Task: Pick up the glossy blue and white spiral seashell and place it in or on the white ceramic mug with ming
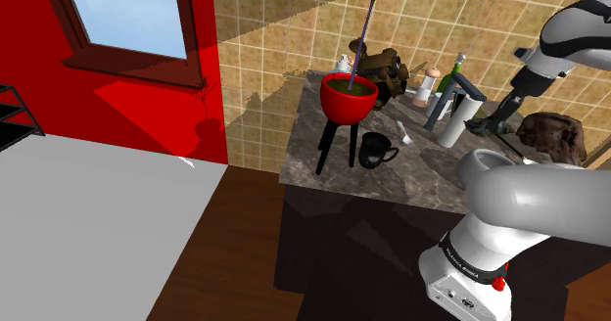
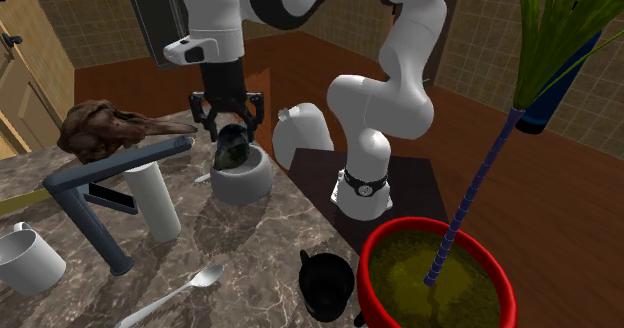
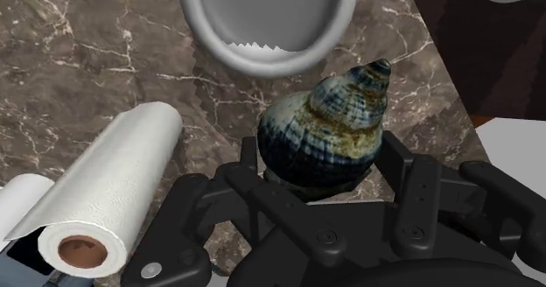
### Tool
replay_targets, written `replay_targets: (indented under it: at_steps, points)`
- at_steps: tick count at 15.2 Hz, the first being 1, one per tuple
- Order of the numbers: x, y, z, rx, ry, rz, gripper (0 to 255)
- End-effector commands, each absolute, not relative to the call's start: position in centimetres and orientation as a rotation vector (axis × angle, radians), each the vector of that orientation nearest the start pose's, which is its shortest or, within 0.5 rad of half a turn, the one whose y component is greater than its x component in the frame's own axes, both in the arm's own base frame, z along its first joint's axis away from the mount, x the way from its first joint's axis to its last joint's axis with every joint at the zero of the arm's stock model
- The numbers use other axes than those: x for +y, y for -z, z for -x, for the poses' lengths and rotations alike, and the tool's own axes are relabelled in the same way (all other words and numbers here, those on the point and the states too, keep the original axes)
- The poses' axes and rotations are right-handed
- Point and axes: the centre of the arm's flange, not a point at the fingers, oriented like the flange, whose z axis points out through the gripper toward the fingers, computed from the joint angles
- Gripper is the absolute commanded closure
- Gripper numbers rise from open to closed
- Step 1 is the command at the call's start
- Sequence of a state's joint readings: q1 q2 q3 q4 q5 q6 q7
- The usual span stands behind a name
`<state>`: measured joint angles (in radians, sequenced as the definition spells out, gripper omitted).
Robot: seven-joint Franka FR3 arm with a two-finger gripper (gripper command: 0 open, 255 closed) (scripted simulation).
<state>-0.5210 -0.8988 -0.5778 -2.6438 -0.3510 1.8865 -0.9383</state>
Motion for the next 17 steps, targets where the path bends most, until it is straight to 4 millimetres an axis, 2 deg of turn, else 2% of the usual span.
replay_targets:
  at_steps: [1, 6, 7, 17]
  points:
    - [-31.3, -46.8, -9.6, -0.186, 0.199, 3.125, 255]
    - [-33.5, -47.1, -3.4, -0.186, 0.199, 3.125, 255]
    - [-34.2, -47.2, -1.4, -0.186, 0.199, 3.125, 255]
    - [-34.2, -41.9, -1.4, -0.186, 0.199, 3.125, 255]
